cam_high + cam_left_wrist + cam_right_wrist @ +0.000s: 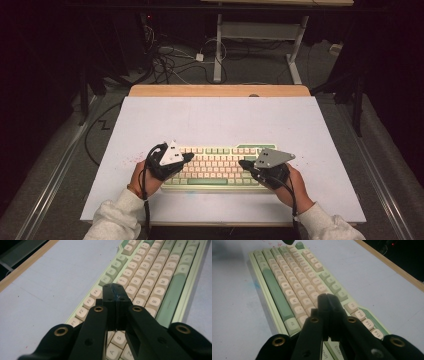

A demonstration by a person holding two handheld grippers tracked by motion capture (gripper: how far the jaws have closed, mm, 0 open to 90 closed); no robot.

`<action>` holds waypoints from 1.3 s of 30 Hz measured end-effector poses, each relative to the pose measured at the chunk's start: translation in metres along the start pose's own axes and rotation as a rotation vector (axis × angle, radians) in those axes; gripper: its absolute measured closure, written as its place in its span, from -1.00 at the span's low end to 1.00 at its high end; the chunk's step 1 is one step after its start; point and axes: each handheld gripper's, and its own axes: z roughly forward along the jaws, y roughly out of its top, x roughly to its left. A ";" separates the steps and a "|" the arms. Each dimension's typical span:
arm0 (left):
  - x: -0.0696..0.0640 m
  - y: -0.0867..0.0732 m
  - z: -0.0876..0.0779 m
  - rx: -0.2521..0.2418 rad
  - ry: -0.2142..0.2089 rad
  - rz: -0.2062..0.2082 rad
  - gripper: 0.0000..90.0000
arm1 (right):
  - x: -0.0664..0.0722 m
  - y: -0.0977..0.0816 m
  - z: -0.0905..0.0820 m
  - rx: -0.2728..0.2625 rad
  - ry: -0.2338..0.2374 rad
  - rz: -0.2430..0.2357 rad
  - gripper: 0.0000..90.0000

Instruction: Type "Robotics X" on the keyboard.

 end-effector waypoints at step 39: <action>-0.002 -0.056 -0.036 0.033 0.044 -0.085 0.95 | 0.007 0.019 0.062 0.097 0.064 -0.036 1.00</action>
